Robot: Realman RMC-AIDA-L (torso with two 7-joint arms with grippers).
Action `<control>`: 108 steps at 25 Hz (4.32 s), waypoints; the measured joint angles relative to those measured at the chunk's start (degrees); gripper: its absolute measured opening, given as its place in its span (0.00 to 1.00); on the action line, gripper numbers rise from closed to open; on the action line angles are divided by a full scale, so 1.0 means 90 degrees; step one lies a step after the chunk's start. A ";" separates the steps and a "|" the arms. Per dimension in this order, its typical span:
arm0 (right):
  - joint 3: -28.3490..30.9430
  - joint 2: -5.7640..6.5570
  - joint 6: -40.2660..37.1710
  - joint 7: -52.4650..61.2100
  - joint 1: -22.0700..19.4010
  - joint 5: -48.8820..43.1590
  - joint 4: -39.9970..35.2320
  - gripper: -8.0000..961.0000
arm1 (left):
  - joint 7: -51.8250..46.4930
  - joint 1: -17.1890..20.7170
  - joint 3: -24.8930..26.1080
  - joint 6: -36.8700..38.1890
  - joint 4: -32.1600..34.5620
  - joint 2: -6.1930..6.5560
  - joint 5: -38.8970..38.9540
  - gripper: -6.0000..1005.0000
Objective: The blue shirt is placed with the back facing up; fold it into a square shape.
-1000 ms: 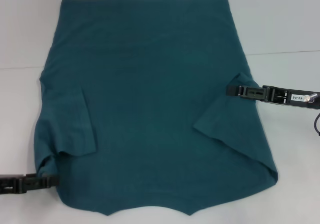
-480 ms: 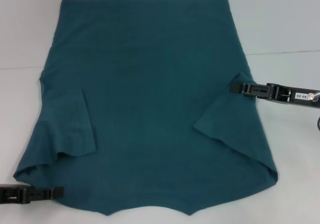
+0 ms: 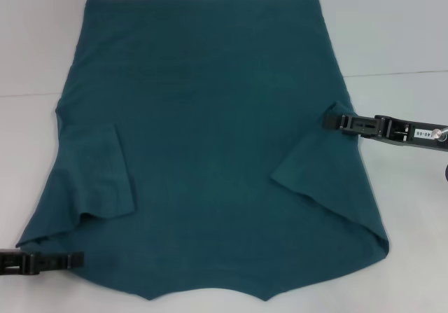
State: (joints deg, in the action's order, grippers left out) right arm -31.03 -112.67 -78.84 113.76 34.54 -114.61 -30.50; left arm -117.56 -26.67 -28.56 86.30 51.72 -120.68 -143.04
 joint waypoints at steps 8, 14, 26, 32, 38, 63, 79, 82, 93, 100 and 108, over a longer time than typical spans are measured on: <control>0.0011 0.0000 0.0000 0.0037 -0.0019 0.0000 0.0000 0.94 | -0.0223 -0.0044 0.0032 -0.0115 0.0055 0.0027 -0.0325 0.88; 0.0047 0.0000 0.0001 0.0036 -0.0020 0.0000 0.0000 0.93 | -0.0333 -0.0080 0.0035 -0.0262 0.0068 0.0048 -0.0361 0.88; 0.0059 0.0000 0.0008 0.0035 -0.0035 0.0000 -0.0029 0.93 | -0.0416 -0.0211 0.0044 -0.0448 0.0064 0.0111 -0.0377 0.88; 0.0065 0.0000 0.0011 0.0037 -0.0045 0.0000 -0.0036 0.93 | -0.0420 -0.0265 0.0009 -0.0446 0.0063 0.0120 -0.0376 0.88; 0.0070 0.0000 0.0011 0.0040 -0.0050 0.0000 -0.0039 0.93 | -0.0423 -0.0297 0.0001 -0.0412 0.0071 0.0119 -0.0368 0.88; 0.0079 0.0000 -0.0010 0.0046 -0.0068 0.0000 -0.0049 0.92 | -0.0503 -0.0308 -0.0001 -0.0385 0.0151 0.0137 -0.0379 0.16; -0.0171 0.0471 -0.0417 0.1188 -0.0129 -0.1211 -0.0067 0.91 | -0.0502 -0.0313 0.0139 -0.0329 0.0158 0.0137 -0.0268 0.03; -0.0175 0.0474 -0.0453 0.1347 -0.0134 -0.1612 -0.0068 0.91 | -0.0500 -0.0303 0.0139 -0.0330 0.0161 0.0137 -0.0233 0.03; -0.0164 0.0350 -0.0353 0.1383 -0.0234 -0.2056 -0.0064 0.91 | -0.0474 -0.0346 0.0117 -0.0331 0.0149 0.0116 -0.0219 0.03; -0.0184 0.0365 -0.0180 0.1393 -0.0315 -0.2061 -0.0077 0.90 | -0.0487 -0.0364 0.0110 -0.0331 0.0137 0.0098 -0.0219 0.03; -0.0186 0.0361 -0.0102 0.1410 -0.0288 -0.2303 -0.0079 0.90 | -0.0495 -0.0384 0.0121 -0.0331 0.0126 0.0091 -0.0188 0.03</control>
State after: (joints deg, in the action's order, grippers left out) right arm -32.70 -109.43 -79.76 126.45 31.95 -135.34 -31.21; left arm -122.02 -30.13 -27.47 83.32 52.86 -119.86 -144.73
